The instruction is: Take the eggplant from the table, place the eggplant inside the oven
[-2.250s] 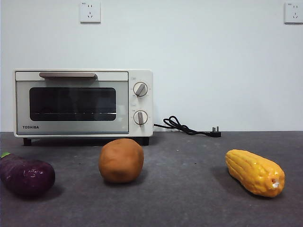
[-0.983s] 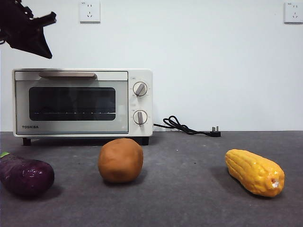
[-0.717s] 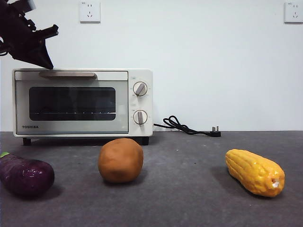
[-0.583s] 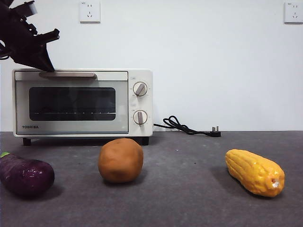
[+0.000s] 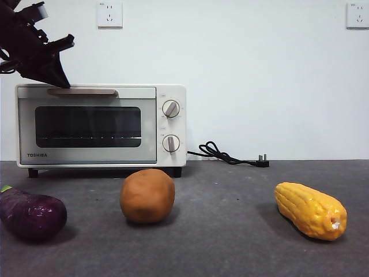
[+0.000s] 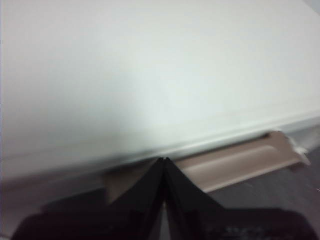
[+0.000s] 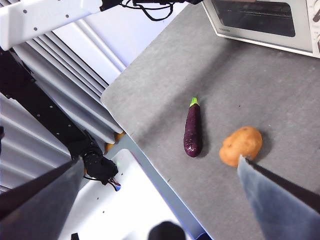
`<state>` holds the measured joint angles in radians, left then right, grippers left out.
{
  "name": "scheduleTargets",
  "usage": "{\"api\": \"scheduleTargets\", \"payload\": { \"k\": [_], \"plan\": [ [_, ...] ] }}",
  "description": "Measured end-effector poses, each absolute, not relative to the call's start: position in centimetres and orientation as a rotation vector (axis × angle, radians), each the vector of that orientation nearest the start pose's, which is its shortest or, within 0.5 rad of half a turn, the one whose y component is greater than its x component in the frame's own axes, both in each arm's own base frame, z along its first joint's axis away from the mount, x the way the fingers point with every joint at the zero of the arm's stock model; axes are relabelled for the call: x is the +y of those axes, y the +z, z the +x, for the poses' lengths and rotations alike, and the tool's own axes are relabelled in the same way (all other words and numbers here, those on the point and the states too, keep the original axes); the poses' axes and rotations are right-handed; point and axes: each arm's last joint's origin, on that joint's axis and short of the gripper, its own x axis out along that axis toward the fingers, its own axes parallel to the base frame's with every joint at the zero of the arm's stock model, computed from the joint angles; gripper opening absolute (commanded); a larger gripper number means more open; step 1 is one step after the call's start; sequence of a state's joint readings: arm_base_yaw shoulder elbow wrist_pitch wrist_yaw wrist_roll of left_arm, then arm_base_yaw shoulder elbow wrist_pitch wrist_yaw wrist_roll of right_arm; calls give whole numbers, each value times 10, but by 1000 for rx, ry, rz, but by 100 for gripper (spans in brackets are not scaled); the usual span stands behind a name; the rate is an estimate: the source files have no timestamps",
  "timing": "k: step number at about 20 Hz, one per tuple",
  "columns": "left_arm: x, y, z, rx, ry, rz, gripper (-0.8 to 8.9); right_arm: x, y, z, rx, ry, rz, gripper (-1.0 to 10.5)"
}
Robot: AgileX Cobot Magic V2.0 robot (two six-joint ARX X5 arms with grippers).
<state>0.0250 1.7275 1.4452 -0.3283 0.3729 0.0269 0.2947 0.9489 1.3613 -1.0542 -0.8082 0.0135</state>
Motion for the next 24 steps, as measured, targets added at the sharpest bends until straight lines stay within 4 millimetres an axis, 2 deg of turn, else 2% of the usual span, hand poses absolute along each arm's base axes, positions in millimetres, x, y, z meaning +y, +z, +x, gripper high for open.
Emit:
{"api": "scheduleTargets", "payload": {
  "k": [8,13,18,24],
  "plan": [
    [-17,292,375,765,-528,-176,-6,62,416,132,677,1054,180,567],
    [-29,276,364,935,-605,-235,-6,63,415,135,678,1052,168,567],
    [-34,259,356,1080,-624,-288,-6,64,413,139,685,1049,161,567],
    [-39,254,351,1151,-646,-314,-6,64,413,140,686,1049,160,567]
  ]
}}
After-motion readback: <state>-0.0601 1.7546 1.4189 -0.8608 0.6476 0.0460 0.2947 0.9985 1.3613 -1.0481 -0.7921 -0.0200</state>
